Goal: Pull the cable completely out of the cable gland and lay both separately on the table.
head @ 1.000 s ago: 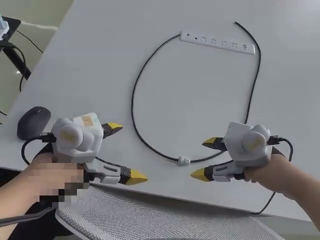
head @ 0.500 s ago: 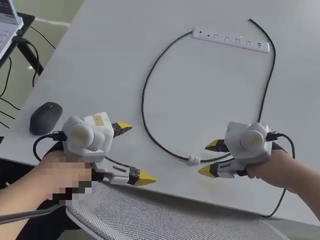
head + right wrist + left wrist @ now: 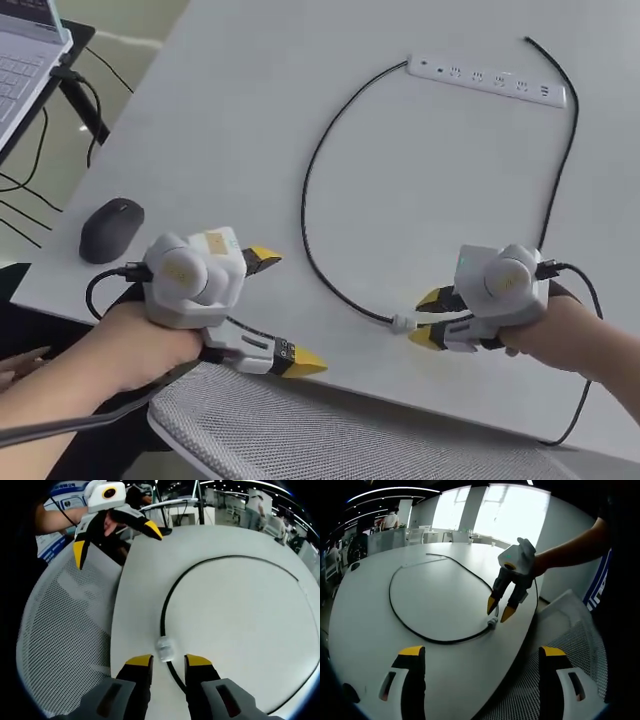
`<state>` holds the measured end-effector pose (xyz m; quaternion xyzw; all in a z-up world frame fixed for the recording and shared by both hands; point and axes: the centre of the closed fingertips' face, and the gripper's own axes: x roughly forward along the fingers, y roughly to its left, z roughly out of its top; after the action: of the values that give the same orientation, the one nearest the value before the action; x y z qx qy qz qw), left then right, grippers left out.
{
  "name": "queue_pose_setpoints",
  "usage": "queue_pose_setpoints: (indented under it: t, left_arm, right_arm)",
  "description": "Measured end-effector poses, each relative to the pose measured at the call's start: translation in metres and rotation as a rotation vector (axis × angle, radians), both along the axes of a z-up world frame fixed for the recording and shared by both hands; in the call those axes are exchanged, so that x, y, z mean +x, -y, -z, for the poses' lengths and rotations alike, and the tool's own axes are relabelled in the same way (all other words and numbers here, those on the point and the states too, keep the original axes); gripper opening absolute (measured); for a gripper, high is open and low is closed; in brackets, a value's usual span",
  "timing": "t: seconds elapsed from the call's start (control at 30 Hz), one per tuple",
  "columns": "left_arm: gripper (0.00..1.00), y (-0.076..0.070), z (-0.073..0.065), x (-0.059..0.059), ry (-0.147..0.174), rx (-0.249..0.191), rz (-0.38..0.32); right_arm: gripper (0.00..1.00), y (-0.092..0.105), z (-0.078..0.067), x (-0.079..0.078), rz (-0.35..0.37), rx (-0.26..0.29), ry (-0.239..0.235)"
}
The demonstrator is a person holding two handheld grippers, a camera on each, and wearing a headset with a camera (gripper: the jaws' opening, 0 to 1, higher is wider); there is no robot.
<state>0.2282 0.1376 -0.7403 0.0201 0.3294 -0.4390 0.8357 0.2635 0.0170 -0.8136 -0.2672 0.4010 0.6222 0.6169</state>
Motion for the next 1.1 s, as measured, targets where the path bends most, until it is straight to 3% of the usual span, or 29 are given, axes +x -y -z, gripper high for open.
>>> queue_pose_setpoints:
  t: [0.6, 1.0, 1.1]
  left_arm:
    - [0.92, -0.0015, -0.0004, -0.0047, -0.004, -0.002, -0.012]
    - [0.9, -0.0004, -0.0041, -0.0085, 0.002, -0.004, -0.007]
    - [0.9, 0.0009, -0.0053, -0.007, 0.006, -0.004, 0.0]
  right_arm:
    - [0.09, -0.0056, 0.0074, -0.0045, -0.057, -0.016, -0.012]
    - [0.07, -0.0048, 0.0074, -0.0031, -0.046, -0.038, 0.023]
    - [0.07, -0.0047, 0.0045, -0.0053, -0.028, -0.039, 0.004]
